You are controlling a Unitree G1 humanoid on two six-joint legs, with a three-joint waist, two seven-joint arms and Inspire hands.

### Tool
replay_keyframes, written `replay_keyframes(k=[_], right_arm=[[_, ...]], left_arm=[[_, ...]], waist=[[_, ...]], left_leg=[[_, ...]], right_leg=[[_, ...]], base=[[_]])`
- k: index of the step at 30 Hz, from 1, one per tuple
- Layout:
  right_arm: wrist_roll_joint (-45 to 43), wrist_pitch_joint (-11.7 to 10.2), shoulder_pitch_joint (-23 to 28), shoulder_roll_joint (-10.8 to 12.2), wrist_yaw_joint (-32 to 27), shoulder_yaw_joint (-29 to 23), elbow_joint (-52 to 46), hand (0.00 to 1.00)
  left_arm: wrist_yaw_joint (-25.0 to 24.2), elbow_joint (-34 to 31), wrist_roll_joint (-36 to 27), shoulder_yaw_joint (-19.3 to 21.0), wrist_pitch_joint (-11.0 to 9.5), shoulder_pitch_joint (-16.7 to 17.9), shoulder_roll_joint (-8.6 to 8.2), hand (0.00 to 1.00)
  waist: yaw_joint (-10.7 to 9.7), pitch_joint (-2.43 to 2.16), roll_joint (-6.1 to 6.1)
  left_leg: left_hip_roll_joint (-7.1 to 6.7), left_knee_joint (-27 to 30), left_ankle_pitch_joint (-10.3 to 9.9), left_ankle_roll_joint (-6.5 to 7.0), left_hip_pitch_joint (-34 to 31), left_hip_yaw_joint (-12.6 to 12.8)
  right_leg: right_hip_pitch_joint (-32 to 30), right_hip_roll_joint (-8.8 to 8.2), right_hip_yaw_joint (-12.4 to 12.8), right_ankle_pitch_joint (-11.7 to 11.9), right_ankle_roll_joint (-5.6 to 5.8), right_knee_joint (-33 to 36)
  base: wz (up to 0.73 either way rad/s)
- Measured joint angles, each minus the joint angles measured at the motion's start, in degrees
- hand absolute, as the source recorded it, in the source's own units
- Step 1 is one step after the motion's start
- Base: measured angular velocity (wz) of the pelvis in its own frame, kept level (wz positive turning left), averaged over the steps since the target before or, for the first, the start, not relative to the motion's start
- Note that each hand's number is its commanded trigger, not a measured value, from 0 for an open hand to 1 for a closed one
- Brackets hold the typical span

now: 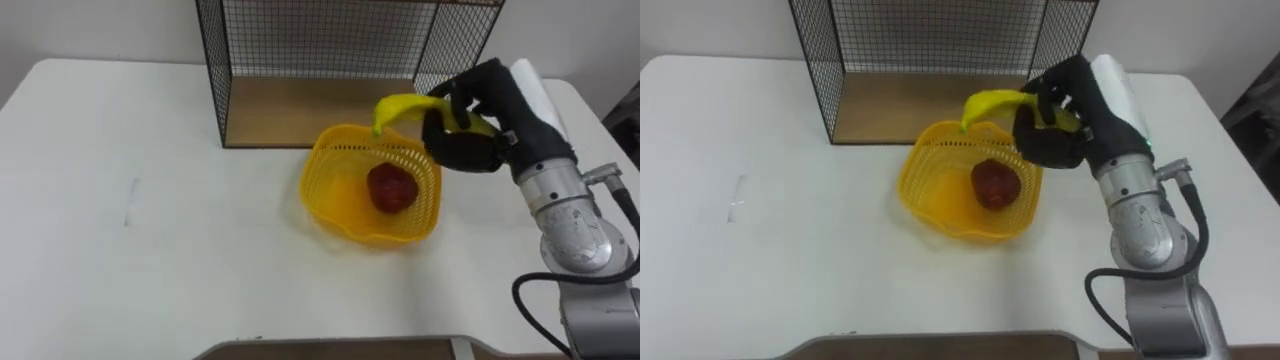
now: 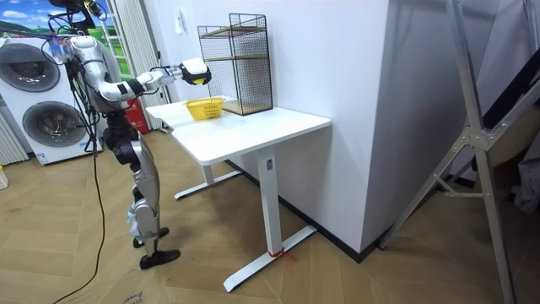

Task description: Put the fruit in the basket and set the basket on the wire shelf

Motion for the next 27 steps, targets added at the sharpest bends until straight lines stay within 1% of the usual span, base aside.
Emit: replay_keyframes(k=[2, 3, 5, 6, 7, 8, 10, 14, 16, 17, 19, 21, 27], right_arm=[[0.0, 0.0, -0.3, 0.1, 1.3, 1.0, -0.1, 1.0], [-0.3, 0.0, -0.5, 0.1, 2.0, 1.4, -0.1, 1.0], [-1.1, 0.2, -0.9, 0.2, 2.9, 2.4, -0.2, 1.0], [-1.5, 0.3, -1.0, 0.7, 3.6, 2.6, -0.2, 0.84], [-1.6, 0.5, -1.0, 1.2, 4.2, 2.6, -0.2, 0.49], [-1.6, 0.5, -1.0, 1.4, 4.4, 2.7, -0.2, 0.0], [-1.7, 0.6, -1.0, 2.1, 4.8, 2.7, -0.2, 0.0], [-2.3, 1.2, -1.0, 2.4, 5.4, 2.8, 1.5, 0.0], [-2.4, 2.4, -1.0, 2.5, 6.5, 3.2, 2.5, 0.0], [-2.4, 2.4, -1.0, 2.6, 6.7, 3.2, 2.6, 0.0], [-2.7, 2.6, -1.0, 2.6, 7.1, 3.2, 2.7, 0.0], [-2.8, 2.6, -1.0, 2.6, 7.1, 3.2, 2.7, 0.0], [-4.1, 3.0, -1.0, 2.6, 7.4, 4.6, 4.0, 0.0]], left_arm=[[-0.1, 0.0, 0.0, -0.1, 0.0, -0.1, -0.06, 0.0], [-0.1, 0.0, 0.0, -0.1, 0.0, -0.4, -0.02, 0.0], [-0.1, 0.1, 0.0, -0.1, 0.0, -0.9, -0.03, 0.0], [-0.1, 0.3, 0.0, -0.1, 0.1, -1.0, -0.03, 0.0], [0.0, 0.3, 0.0, -0.1, 0.2, -1.2, -0.07, 0.0], [0.0, 0.2, 0.0, -0.1, 0.2, -1.2, -0.11, 0.0], [0.1, 0.2, 0.1, -0.1, 0.5, -1.2, -0.15, 0.0], [-0.1, 0.2, 0.0, -0.1, 0.9, -1.4, -0.13, 0.0], [-0.1, 0.2, 0.0, -0.1, 0.9, -1.6, -0.14, 0.0], [-0.1, 0.2, 0.0, -0.1, 0.9, -1.6, -0.14, 0.0], [-0.2, 0.2, 0.0, -0.1, 1.0, -1.6, -0.14, 0.0], [-0.2, 0.0, 0.1, -0.1, 1.2, -2.0, -0.14, 0.0], [-0.6, 0.0, 0.1, -0.3, 1.4, -2.6, -0.13, 0.0]], waist=[[0.2, -0.03, -0.13], [0.7, 0.04, -0.23], [1.0, 0.07, -0.26], [1.2, 0.08, -0.25], [1.3, 0.12, -0.26], [1.3, 0.17, -0.2], [1.4, 0.35, -0.18], [1.4, 0.5, -0.2], [1.7, 0.56, -0.36], [1.7, 0.59, -0.37], [1.6, 0.57, -0.4], [2.1, 0.47, -0.53], [2.5, 0.46, -0.57]], left_leg=[[0.04, 0.0, 0.0, 0.0, 0.0, 0.0], [0.03, 0.0, 0.0, 0.0, 0.0, 0.0], [0.02, -0.1, 0.0, 0.01, 0.0, 0.0], [0.01, -0.2, 0.0, 0.01, 0.0, 0.0], [0.01, -0.2, 0.0, 0.01, 0.0, 0.0], [0.01, -0.2, 0.0, 0.02, 0.0, 0.0], [-0.01, -0.2, 0.0, 0.02, 0.0, 0.0], [0.05, -0.7, 0.0, 0.02, -0.1, -0.2], [0.03, -0.8, 0.0, 0.02, -0.1, -0.1], [0.03, -0.8, 0.0, 0.02, -0.1, -0.1], [0.02, -0.8, 0.0, 0.03, -0.2, -0.1], [-0.1, -0.6, 0.0, 0.02, -0.4, 0.1], [-0.33, -0.5, 0.0, 0.06, -0.3, 0.0]], right_leg=[[0.0, -0.05, 0.0, 0.0, 0.0, 0.0], [0.0, -0.09, -0.1, 0.0, 0.0, 0.0], [0.0, -0.12, -0.2, 0.0, 0.0, 0.0], [0.0, -0.13, -0.3, 0.0, 0.0, 0.0], [0.1, -0.15, -0.3, 0.0, 0.0, 0.0], [0.1, -0.16, -0.3, 0.0, 0.0, 0.0], [0.1, -0.16, -0.6, 0.0, 0.0, 0.0], [0.0, -0.13, -0.7, 0.0, 0.0, 0.0], [-0.1, -0.1, -0.7, 0.0, 0.0, 0.0], [-0.1, -0.1, -0.7, 0.0, 0.0, 0.0], [-0.3, -0.09, -0.7, 0.0, 0.0, 0.0], [-0.7, -0.05, -0.5, 0.0, 0.0, 0.0], [-0.9, -0.17, 0.0, 0.0, 0.01, -0.1]], base=[[0.0], [0.0], [0.0], [0.0], [0.03], [0.03], [0.0], [0.0], [0.0], [0.0], [0.0], [-0.05], [0.0]])
